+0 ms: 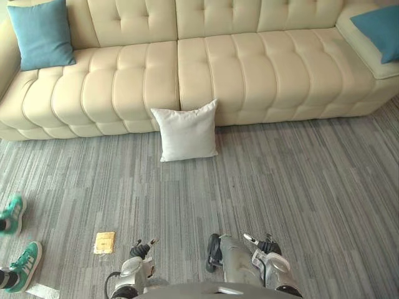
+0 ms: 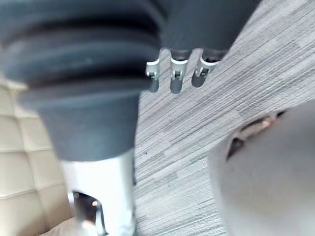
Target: Pick up cushions and gather them together orderly.
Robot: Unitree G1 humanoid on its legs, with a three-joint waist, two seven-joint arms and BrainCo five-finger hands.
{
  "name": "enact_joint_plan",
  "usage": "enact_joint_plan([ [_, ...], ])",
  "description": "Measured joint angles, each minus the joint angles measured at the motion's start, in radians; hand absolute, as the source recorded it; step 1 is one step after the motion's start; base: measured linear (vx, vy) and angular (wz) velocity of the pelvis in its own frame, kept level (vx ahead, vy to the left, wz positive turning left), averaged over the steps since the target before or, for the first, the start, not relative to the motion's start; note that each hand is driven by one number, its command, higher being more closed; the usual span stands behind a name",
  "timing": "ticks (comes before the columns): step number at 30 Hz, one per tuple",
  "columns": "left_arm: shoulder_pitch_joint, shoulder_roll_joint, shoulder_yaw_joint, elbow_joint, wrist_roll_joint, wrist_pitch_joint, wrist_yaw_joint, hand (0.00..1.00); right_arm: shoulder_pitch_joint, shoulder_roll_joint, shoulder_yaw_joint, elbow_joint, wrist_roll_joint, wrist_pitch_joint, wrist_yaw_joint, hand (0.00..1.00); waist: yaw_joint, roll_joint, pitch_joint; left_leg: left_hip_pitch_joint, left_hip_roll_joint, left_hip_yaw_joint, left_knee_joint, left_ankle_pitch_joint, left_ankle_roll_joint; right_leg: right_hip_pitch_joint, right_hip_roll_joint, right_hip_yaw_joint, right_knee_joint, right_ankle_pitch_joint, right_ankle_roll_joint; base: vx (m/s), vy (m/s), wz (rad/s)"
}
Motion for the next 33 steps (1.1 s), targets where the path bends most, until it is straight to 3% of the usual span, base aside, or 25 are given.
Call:
enact_joint_plan([
  [1,0.003,0.005,0.0,-0.01,0.0,-0.001,0.001,0.0,0.0,0.001,0.005,0.0,0.001,0.004,0.0,0.0,0.008,-0.002,0.0,-0.032,-0.005,0.037,-0.078,-0.023,0.018,0.033,-0.011,0.007,-0.03,0.006,0.02,0.42,0.201,-0.31],
  [3,0.0,0.012,0.0,-0.016,0.002,-0.005,0.001,0.0,0.005,0.005,0.006,0.003,0.002,0.015,-0.001,0.0,0.028,-0.011,0.0,-0.061,-0.049,0.104,-0.384,-0.023,0.036,0.104,-0.056,0.029,-0.071,0.006,0.058,0.48,0.243,-0.31],
  [4,0.002,0.013,0.001,-0.014,0.003,-0.005,0.002,0.0,0.007,0.008,0.006,0.002,0.001,0.016,-0.001,0.0,0.033,-0.014,-0.002,-0.058,-0.082,0.104,-0.553,0.03,0.039,0.127,-0.074,0.04,-0.081,-0.003,0.079,0.5,0.309,-0.35],
  [5,0.008,0.012,0.0,-0.011,0.003,-0.005,0.002,0.0,0.013,0.009,0.011,0.006,-0.001,0.017,-0.001,0.0,0.042,-0.014,-0.004,-0.033,-0.119,0.076,-0.722,0.22,0.052,0.154,-0.09,0.063,-0.091,-0.021,0.114,0.58,0.356,-0.36],
  [6,0.008,0.03,0.003,-0.008,0.004,-0.004,0.003,0.0,0.008,0.019,0.029,0.02,-0.001,0.019,-0.002,0.0,0.044,-0.041,-0.007,-0.011,-0.159,0.092,-0.739,0.232,0.098,0.167,-0.12,0.09,-0.099,-0.019,0.119,0.45,0.287,-0.13],
  [7,0.01,0.04,0.004,-0.01,0.004,-0.003,0.009,0.0,0.002,0.032,0.045,0.017,-0.003,0.018,0.0,0.0,0.029,-0.056,-0.019,-0.017,-0.171,0.092,-0.743,0.221,0.108,0.161,-0.124,0.101,-0.125,0.024,0.097,0.42,0.274,0.06],
  [8,0.011,0.046,0.013,-0.007,0.003,-0.003,0.009,0.0,-0.007,0.048,0.054,0.021,-0.002,0.018,0.0,0.0,0.035,-0.066,-0.022,-0.029,-0.168,0.089,-0.722,0.196,0.109,0.16,-0.116,0.12,-0.152,0.075,0.082,0.38,0.26,0.07],
  [10,0.014,0.073,0.018,0.026,0.002,0.001,0.008,0.0,-0.021,0.069,0.067,0.052,-0.003,0.019,0.002,0.0,0.054,-0.092,-0.032,-0.024,-0.169,0.087,-0.652,0.142,0.139,0.208,-0.128,0.17,-0.199,0.182,0.103,0.45,0.26,-0.03],
  [12,0.027,0.078,0.016,0.031,0.002,0.001,0.008,0.0,-0.019,0.068,0.063,0.075,-0.003,0.017,0.002,0.0,0.051,-0.111,-0.053,0.01,-0.206,0.079,-0.65,0.123,0.144,0.222,-0.156,0.204,-0.177,0.227,0.127,0.31,0.146,-0.12],
  [13,0.034,0.089,0.007,0.038,0.003,0.001,0.008,0.0,-0.018,0.065,0.06,0.089,-0.004,0.018,0.003,0.0,0.052,-0.113,-0.065,0.037,-0.226,0.075,-0.669,0.107,0.138,0.206,-0.169,0.224,-0.131,0.231,0.132,0.3,0.141,-0.3],
  [15,0.041,0.095,-0.036,0.067,0.003,0.003,0.008,0.0,-0.013,0.045,0.059,0.096,-0.007,0.017,0.006,0.0,0.037,-0.102,-0.078,0.105,-0.253,0.06,-0.752,0.063,0.121,0.097,-0.184,0.261,0.107,0.246,0.156,0.22,0.126,-0.14],
  [16,0.04,0.112,-0.07,0.076,0.002,0.005,0.008,0.0,-0.017,0.036,0.06,0.095,-0.018,0.016,0.009,0.0,0.023,-0.11,-0.072,0.149,-0.272,0.062,-0.792,0.059,0.126,0.009,-0.21,0.267,0.296,0.315,0.193,0.17,0.109,0.1],
  [17,0.041,0.122,-0.079,0.086,0.001,0.01,0.009,0.0,-0.018,0.028,0.058,0.095,-0.025,0.016,0.009,0.0,0.015,-0.1,-0.063,0.201,-0.275,0.068,-0.813,0.055,0.129,-0.053,-0.223,0.255,0.455,0.288,0.191,0.21,0.103,0.03],
  [19,0.049,0.124,-0.081,0.088,-0.001,0.014,0.011,0.0,-0.018,0.022,0.063,0.095,-0.036,0.017,0.009,0.0,0.021,-0.106,-0.061,0.303,-0.278,0.081,-0.874,0.052,0.128,-0.135,-0.23,0.173,0.579,0.139,0.136,0.21,0.067,-0.14],
  [22,0.05,0.118,-0.083,0.101,-0.001,0.015,0.009,0.0,-0.02,0.024,0.067,0.083,-0.042,0.015,0.01,0.0,0.009,-0.104,-0.06,0.351,-0.266,0.08,-0.922,0.044,0.12,-0.237,-0.18,0.082,0.462,0.047,0.115,0.15,-0.044,0.0],
  [24,0.047,0.11,-0.054,0.107,-0.001,0.015,0.009,0.0,-0.02,0.023,0.061,0.081,-0.04,0.015,0.01,0.0,0.003,-0.101,-0.061,0.359,-0.251,0.076,-0.92,0.032,0.1,-0.266,-0.121,0.085,0.258,0.047,0.105,0.18,-0.166,0.08],
  [25,0.048,0.105,-0.032,0.108,0.0,0.015,0.009,0.0,-0.019,0.024,0.058,0.081,-0.039,0.014,0.01,0.0,-0.001,-0.101,-0.06,0.368,-0.246,0.071,-0.92,0.023,0.078,-0.268,-0.093,0.101,0.103,0.082,0.092,0.22,-0.193,0.14],
  [26,0.049,0.101,-0.012,0.111,0.003,0.015,0.008,0.0,-0.011,0.025,0.057,0.082,-0.038,0.015,0.01,0.0,-0.003,-0.106,-0.062,0.376,-0.25,0.056,-0.914,0.014,0.048,-0.253,-0.074,0.145,-0.032,0.187,0.079,0.32,-0.251,0.25],
  [27,0.05,0.1,0.0,0.113,0.007,0.015,0.006,0.0,-0.002,0.026,0.057,0.083,-0.038,0.015,0.01,0.0,-0.006,-0.112,-0.064,0.38,-0.252,0.042,-0.907,0.005,0.035,-0.238,-0.071,0.15,-0.045,0.273,0.072,0.26,-0.178,0.29],
  [30,0.045,0.029,0.035,0.114,0.022,0.016,0.005,0.0,0.012,-0.025,0.018,0.089,-0.038,0.018,0.009,0.0,-0.003,-0.034,-0.068,0.389,-0.197,-0.001,-0.931,0.009,-0.001,-0.217,-0.033,0.081,-0.027,0.216,0.05,0.31,-0.196,0.43],
  [33,0.042,0.023,0.046,0.114,0.023,0.017,0.004,0.0,0.012,-0.03,0.021,0.089,-0.037,0.017,0.008,0.0,0.001,-0.03,-0.069,0.389,-0.18,-0.013,-0.954,0.033,-0.016,-0.215,-0.027,0.04,-0.008,0.172,0.039,0.17,-0.132,0.36],
])
